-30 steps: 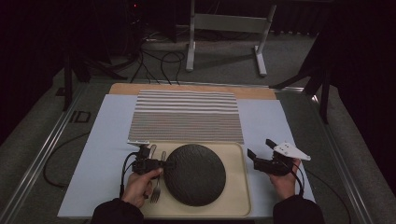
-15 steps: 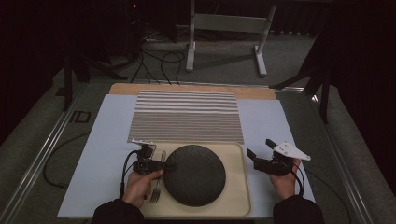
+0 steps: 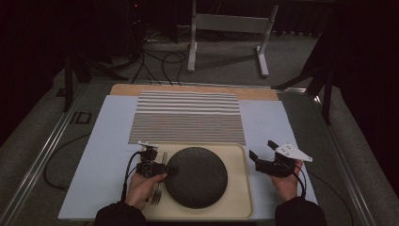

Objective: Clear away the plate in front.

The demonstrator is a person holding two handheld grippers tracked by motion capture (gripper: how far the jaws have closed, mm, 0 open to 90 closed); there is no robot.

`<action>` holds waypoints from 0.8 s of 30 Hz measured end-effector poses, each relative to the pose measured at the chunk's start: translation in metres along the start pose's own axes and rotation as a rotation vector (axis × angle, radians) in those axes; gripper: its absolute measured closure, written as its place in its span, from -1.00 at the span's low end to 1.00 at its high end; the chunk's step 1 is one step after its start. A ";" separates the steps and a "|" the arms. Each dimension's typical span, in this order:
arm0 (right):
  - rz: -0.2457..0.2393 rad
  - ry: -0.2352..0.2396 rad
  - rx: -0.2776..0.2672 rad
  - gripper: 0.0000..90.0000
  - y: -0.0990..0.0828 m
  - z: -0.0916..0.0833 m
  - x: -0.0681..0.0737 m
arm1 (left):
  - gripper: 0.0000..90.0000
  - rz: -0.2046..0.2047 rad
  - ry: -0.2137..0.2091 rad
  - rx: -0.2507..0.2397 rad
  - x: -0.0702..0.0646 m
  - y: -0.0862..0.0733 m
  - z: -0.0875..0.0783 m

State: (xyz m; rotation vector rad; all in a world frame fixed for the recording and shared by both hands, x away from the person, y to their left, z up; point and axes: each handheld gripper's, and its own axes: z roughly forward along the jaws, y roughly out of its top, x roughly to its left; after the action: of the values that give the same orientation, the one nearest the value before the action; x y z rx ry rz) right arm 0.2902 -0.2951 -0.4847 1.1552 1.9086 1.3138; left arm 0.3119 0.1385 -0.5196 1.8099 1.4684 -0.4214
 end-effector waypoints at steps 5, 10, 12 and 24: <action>0.001 -0.001 0.001 -0.74 0.000 0.000 0.000 | 0.47 0.021 0.010 0.006 -0.002 0.001 0.000; 0.000 0.000 0.002 -0.74 0.000 0.000 0.000 | 0.42 0.062 0.041 0.017 -0.007 0.001 0.001; 0.000 0.001 0.002 -0.74 0.000 0.000 0.000 | 0.40 0.078 0.055 0.022 -0.010 0.002 0.001; 0.000 -0.001 0.003 -0.74 0.000 0.000 0.000 | 0.26 0.159 0.091 0.039 -0.016 0.004 0.002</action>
State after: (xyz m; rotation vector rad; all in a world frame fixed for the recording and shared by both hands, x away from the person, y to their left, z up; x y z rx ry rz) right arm 0.2901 -0.2947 -0.4850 1.1567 1.9104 1.3105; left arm 0.3114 0.1259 -0.5085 1.9831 1.3723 -0.2930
